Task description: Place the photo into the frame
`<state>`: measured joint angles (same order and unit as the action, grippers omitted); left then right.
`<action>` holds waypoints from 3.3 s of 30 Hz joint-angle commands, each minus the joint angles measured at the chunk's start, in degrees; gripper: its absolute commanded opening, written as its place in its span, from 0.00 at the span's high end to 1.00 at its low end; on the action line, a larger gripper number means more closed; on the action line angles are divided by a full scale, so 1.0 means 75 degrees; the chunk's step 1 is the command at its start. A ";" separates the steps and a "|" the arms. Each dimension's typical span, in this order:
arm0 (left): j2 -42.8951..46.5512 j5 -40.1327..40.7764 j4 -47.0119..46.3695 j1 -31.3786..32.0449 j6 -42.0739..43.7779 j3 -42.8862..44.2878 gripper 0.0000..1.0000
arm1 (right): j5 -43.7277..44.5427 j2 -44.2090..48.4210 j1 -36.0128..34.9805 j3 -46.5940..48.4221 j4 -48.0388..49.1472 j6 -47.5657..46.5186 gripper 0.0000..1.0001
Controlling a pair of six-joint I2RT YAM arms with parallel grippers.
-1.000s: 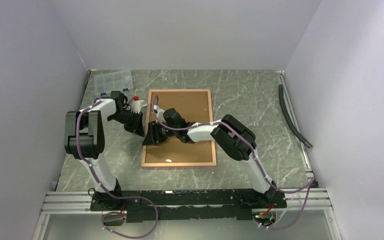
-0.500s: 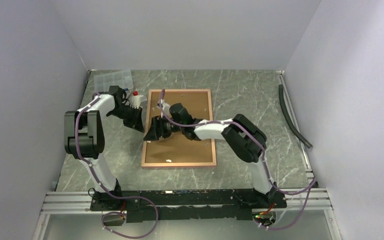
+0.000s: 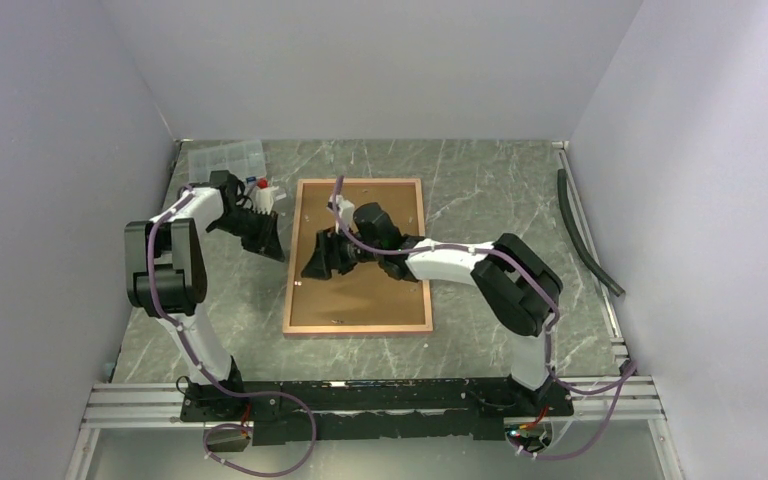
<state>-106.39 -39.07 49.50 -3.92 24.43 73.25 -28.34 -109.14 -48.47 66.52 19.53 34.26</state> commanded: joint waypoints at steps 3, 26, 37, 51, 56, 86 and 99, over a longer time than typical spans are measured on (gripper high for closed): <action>-0.0074 -0.0528 -0.0208 0.0031 -0.0147 -0.0353 0.85 | 0.0325 -0.0426 -0.0543 0.0127 -0.0203 -0.0548 0.32; -0.0277 -0.0306 -0.0625 0.0347 -0.0391 -0.0571 0.89 | 0.0468 -0.1976 -0.0932 0.1668 -0.0443 -0.0792 0.36; -0.0204 -0.0241 -0.0576 0.0383 -0.0314 -0.0598 0.90 | 0.0437 -0.2153 -0.0936 0.1829 -0.0405 -0.0726 0.37; 0.0254 -0.0055 0.0216 0.0087 -0.0749 0.1110 0.54 | -0.0251 -0.0020 0.0450 0.0844 0.0178 0.0018 0.18; -0.0516 -0.0146 -0.0095 0.0066 -0.1339 0.1913 0.50 | -0.0397 -0.0127 0.1241 0.1230 -0.0378 -0.0155 0.15; -0.2570 -0.0975 -0.0844 0.0050 -0.1874 0.2221 0.82 | -0.1096 -0.4772 0.1696 0.6165 -0.1248 0.0208 0.31; -0.2852 -0.1066 -0.0861 0.0322 -0.1748 0.2152 0.87 | -0.1161 -0.5097 0.1668 0.6341 -0.1400 -0.0071 0.32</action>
<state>-125.27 -47.00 43.53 -3.86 12.10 90.24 -36.38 -146.26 -35.55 112.57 9.08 35.29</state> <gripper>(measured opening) 0.141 0.689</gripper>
